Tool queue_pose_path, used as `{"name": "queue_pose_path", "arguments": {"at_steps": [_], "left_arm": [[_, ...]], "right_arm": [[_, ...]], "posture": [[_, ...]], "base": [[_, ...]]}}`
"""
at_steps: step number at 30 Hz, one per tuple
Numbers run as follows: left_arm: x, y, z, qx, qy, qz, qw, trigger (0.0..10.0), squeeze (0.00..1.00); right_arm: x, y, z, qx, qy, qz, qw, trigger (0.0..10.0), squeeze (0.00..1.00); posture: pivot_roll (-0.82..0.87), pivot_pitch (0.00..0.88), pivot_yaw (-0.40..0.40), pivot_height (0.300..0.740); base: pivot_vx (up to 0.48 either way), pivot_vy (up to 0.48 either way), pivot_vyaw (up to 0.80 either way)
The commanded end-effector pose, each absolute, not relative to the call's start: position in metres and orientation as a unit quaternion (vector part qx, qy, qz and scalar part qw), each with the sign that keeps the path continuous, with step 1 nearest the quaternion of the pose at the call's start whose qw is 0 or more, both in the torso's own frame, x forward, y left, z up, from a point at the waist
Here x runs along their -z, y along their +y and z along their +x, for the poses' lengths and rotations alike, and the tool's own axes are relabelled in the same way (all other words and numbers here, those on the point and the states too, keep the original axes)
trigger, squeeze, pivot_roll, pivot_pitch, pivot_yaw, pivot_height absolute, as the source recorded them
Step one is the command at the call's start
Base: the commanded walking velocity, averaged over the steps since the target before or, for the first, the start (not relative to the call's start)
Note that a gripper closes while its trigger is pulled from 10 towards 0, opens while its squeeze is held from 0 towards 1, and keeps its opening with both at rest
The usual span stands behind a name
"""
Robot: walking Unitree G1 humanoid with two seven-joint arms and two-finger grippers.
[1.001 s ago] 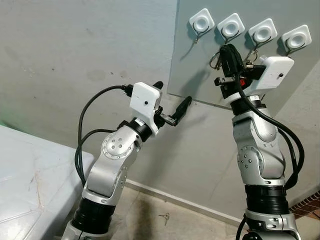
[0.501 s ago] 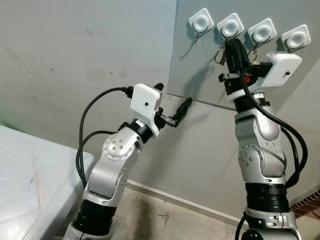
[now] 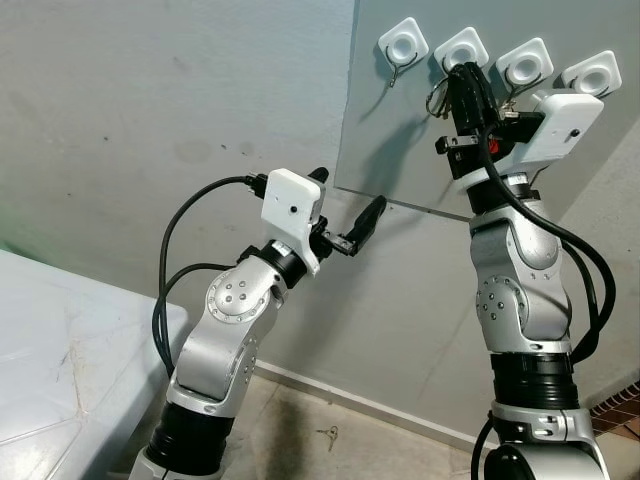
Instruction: Hang keys on a hook
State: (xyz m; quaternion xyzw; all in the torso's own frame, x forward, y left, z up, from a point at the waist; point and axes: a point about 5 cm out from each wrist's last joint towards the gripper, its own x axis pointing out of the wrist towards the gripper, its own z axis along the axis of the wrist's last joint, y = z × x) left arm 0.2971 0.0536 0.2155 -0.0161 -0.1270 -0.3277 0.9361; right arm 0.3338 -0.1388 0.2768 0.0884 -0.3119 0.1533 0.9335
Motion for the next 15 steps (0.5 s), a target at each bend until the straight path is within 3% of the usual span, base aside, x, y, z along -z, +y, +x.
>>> {"name": "queue_pose_path", "arguments": {"at_steps": [1, 15], "left_arm": [[-0.2195, 0.0513, 0.293, 0.334, -0.134, -0.016, 0.933, 10.0, 0.0], [-0.2191, 0.052, 0.2915, 0.332, -0.129, -0.024, 0.934, 10.0, 0.0]], "right_arm": [[-0.2835, -0.1391, 0.3348, -0.157, -0.323, 0.085, 0.929, 10.0, 0.0], [-0.2849, -0.1443, 0.342, -0.169, -0.321, 0.066, 0.93, 10.0, 0.0]], "posture": [[0.05, 0.033, -0.035, 0.74], [0.05, 0.042, -0.035, 0.74]], "base": [[0.0, 0.0, 0.0], [0.0, 0.0, 0.0]]}}
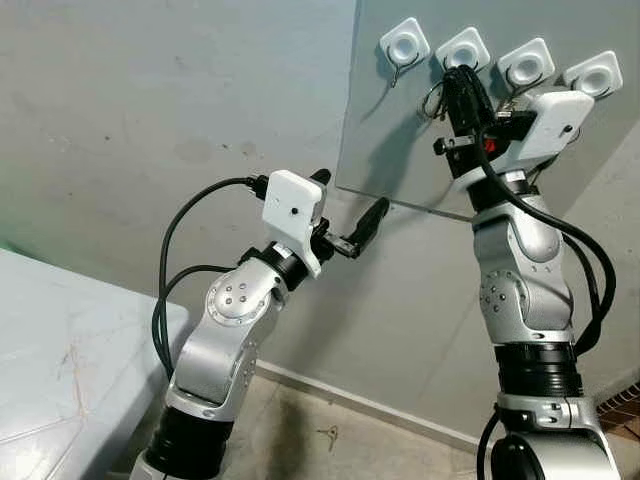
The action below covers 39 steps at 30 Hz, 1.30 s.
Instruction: Hang keys on a hook
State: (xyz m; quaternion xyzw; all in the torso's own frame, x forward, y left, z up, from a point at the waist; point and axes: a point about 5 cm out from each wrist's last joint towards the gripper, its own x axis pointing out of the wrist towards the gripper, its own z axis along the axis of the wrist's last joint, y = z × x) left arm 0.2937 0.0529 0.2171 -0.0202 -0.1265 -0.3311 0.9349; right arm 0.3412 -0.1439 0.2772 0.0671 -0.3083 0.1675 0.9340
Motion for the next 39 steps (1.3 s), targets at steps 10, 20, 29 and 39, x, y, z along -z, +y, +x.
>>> {"name": "queue_pose_path", "arguments": {"at_steps": [10, 20, 29, 39], "left_arm": [[-0.218, 0.053, 0.291, 0.331, -0.124, -0.032, 0.935, 10.0, 0.0], [-0.218, 0.054, 0.29, 0.33, -0.12, -0.037, 0.935, 10.0, 0.0], [-0.218, 0.055, 0.29, 0.327, -0.117, -0.041, 0.937, 10.0, 0.0], [-0.219, 0.056, 0.29, 0.324, -0.114, -0.049, 0.938, 10.0, 0.0]], "right_arm": [[-0.287, -0.142, 0.345, -0.211, -0.317, 0.015, 0.925, 10.0, 0.0], [-0.286, -0.137, 0.345, -0.24, -0.311, -0.012, 0.92, 10.0, 0.0], [-0.271, -0.134, 0.346, -0.254, -0.278, -0.023, 0.926, 10.0, 0.0], [-0.242, -0.136, 0.341, -0.244, -0.228, 0.022, 0.943, 10.0, 0.9]], "posture": [[0.05, 0.05, -0.035, 0.74], [0.05, 0.055, -0.035, 0.74], [0.05, 0.06, -0.037, 0.74], [0.06, 0.065, -0.034, 0.74]], "base": [[0.0, 0.0, 0.0], [0.0, 0.0, 0.0], [0.0, 0.0, 0.0], [0.0, 0.0, 0.0]]}}
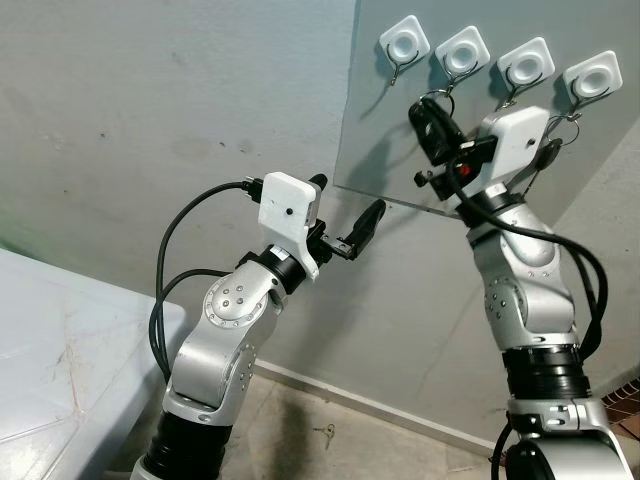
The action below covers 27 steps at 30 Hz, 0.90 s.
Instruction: Hang keys on a hook
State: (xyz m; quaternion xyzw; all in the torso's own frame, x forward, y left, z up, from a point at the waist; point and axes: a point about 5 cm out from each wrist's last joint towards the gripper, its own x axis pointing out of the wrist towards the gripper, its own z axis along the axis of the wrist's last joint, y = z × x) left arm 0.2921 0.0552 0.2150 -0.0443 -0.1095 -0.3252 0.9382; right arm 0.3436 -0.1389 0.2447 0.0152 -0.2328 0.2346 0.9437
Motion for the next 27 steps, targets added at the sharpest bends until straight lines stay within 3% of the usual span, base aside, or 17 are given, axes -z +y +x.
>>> {"name": "queue_pose_path", "arguments": {"at_steps": [1, 10, 16, 27], "left_arm": [[-0.219, 0.056, 0.29, 0.324, -0.114, -0.049, 0.938, 10.0, 0.0], [-0.214, 0.058, 0.291, 0.316, -0.108, -0.047, 0.941, 10.0, 0.0], [-0.183, 0.067, 0.294, 0.28, -0.068, -0.023, 0.957, 10.0, 0.0], [-0.069, 0.096, 0.294, 0.188, 0.093, 0.009, 0.978, 10.0, 0.0]], "right_arm": [[-0.241, -0.137, 0.34, -0.24, -0.226, 0.026, 0.944, 10.0, 1.0], [-0.228, -0.142, 0.334, -0.223, -0.217, 0.046, 0.949, 10.0, 1.0], [-0.187, -0.148, 0.319, -0.198, -0.17, 0.057, 0.964, 10.0, 1.0], [-0.072, -0.169, 0.288, -0.098, -0.001, 0.066, 0.993, 10.0, 1.0]], "posture": [[0.06, 0.063, -0.034, 0.74], [0.06, 0.06, -0.035, 0.74], [0.06, 0.051, -0.031, 0.74], [0.04, 0.044, -0.008, 0.74]], "base": [[0.0, 0.0, 0.0], [0.0, 0.0, 0.0], [0.0, 0.0, 0.0], [0.0, 0.0, 0.0]]}}
